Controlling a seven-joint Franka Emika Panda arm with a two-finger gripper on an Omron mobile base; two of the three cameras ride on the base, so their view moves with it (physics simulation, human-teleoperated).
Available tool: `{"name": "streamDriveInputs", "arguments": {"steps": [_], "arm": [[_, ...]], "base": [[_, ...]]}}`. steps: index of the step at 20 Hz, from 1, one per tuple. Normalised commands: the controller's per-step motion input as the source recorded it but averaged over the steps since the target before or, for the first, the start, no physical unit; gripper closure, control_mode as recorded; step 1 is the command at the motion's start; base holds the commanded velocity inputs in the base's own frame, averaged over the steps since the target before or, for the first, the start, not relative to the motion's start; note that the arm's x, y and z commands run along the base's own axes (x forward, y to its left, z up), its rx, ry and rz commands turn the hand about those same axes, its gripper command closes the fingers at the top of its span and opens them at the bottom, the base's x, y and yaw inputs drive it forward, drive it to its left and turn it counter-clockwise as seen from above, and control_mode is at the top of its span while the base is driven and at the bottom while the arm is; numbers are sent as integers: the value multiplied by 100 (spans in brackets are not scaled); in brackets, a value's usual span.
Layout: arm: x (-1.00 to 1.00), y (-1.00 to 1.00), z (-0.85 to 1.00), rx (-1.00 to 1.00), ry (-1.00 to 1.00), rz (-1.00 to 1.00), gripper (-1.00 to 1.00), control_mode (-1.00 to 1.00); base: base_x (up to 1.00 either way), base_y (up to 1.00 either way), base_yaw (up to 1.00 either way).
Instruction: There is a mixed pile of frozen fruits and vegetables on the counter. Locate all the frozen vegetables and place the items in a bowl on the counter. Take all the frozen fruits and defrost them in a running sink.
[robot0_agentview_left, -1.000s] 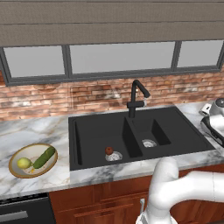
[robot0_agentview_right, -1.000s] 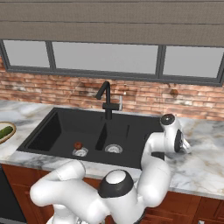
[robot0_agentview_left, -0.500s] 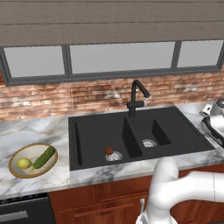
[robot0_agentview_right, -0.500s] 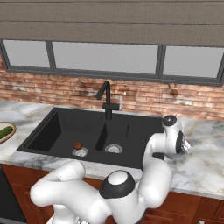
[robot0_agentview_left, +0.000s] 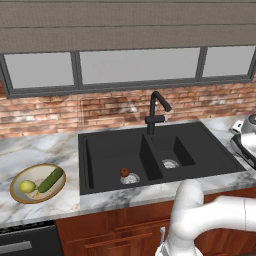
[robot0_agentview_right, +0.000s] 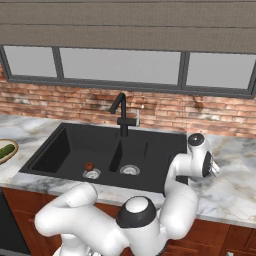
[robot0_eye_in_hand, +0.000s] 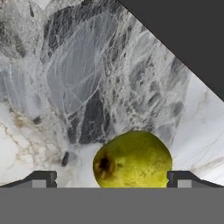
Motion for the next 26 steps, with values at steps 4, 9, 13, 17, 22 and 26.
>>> {"name": "streamDriveInputs", "arguments": {"steps": [4,9,13,17,22,26], "arm": [[16,-6,0,0,0,0,-100,-100],[32,-1,-5,0,0,0,-100,-100],[28,-2,-17,0,0,0,-100,-100],[13,-12,-27,1,0,0,100,-100],[0,-8,-11,0,0,0,100,-100],[-41,16,18,0,-13,1,100,-100]], "base": [[0,0,0],[0,0,0],[0,0,0],[0,0,0],[0,0,0],[0,0,0]]}}
